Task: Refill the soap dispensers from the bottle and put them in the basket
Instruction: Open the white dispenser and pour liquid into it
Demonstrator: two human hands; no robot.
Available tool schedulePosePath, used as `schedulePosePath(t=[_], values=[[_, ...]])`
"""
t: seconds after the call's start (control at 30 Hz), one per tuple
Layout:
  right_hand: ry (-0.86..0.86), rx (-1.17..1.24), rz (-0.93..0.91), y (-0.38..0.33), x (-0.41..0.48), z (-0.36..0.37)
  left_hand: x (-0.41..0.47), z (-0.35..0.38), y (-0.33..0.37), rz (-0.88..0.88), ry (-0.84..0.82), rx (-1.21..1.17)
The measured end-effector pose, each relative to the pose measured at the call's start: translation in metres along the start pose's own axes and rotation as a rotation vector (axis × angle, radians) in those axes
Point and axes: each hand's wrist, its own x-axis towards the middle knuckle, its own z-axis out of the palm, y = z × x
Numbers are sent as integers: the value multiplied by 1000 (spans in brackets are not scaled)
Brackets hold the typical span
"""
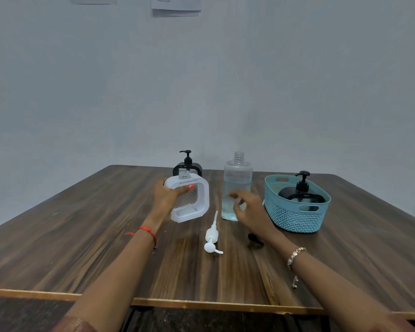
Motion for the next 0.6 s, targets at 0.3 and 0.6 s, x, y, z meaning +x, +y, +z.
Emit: schedulePosePath(t=[0.3,0.6], values=[[89,433,549,34,55,-4,13,3,-3,9,-91,-16],[105,352,521,47,61,18,23,9,-7,32,-82,50]])
